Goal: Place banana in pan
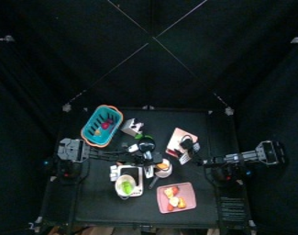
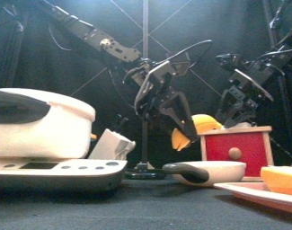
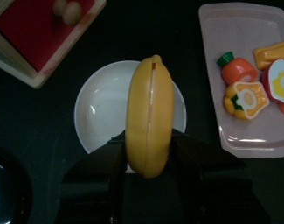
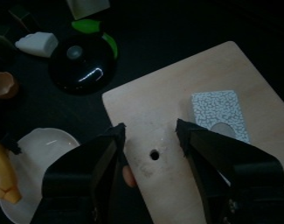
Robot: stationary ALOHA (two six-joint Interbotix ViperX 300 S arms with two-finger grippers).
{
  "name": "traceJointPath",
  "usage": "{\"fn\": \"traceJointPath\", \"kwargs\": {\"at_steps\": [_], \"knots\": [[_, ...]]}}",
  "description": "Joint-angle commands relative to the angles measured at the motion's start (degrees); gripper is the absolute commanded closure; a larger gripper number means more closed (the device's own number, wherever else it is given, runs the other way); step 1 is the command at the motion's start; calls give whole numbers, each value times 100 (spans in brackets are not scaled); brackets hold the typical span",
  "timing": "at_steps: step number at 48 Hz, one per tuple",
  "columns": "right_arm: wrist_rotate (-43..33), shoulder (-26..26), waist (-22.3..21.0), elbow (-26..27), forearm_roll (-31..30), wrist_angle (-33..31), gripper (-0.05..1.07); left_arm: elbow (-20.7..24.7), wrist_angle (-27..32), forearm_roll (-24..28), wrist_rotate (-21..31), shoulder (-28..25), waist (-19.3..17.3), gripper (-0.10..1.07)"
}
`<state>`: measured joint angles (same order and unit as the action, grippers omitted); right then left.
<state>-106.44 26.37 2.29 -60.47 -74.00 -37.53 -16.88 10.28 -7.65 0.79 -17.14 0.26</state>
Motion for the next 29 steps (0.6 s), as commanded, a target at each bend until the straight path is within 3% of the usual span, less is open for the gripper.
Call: {"fn": "traceJointPath", "kwargs": {"at_steps": [1, 29], "knots": [[-9, 105, 0, 53, -18, -44, 17, 220, -62, 9, 9, 35, -18, 38], [-9, 105, 9, 70, -26, -70, 17, 396, -62, 18, 0, -97, -35, 18]]}}
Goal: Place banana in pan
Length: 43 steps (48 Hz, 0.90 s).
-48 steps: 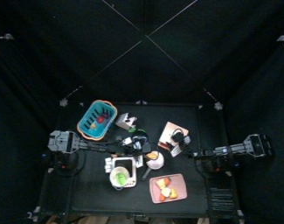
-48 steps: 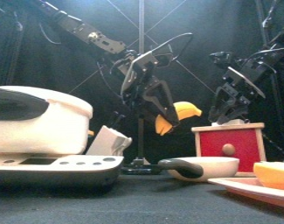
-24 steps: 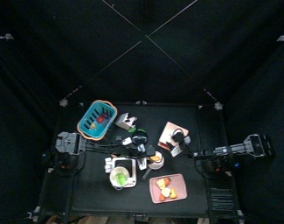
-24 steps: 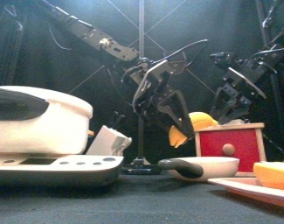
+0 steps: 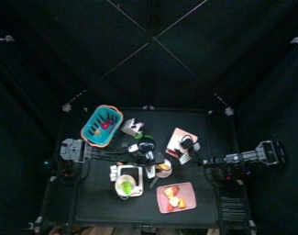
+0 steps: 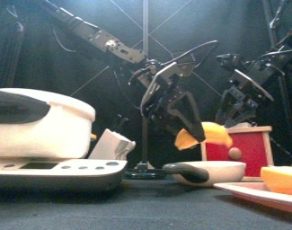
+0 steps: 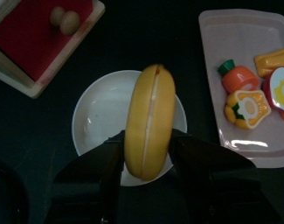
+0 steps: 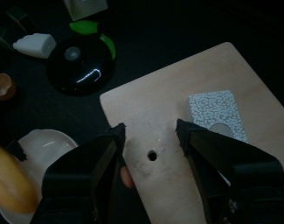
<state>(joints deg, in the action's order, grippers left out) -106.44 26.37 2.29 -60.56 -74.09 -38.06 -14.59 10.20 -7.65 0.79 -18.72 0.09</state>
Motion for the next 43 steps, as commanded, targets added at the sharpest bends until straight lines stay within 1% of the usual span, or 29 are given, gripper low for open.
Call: {"fn": "traceJointPath", "kwargs": {"at_steps": [1, 12, 23, 43], "knots": [[-9, 105, 0, 79, -26, -18, 17, 176, -53, 18, 0, 62, -26, 17], [0, 97, 0, 70, -26, -18, 17, 211, -123, 18, 0, 26, -35, 13], [0, 105, 9, 70, -26, -18, 17, 220, -220, 9, 0, 35, -44, 13], [0, 97, 9, 70, -26, -18, 17, 202, -220, 18, 0, 53, -44, 13]]}}
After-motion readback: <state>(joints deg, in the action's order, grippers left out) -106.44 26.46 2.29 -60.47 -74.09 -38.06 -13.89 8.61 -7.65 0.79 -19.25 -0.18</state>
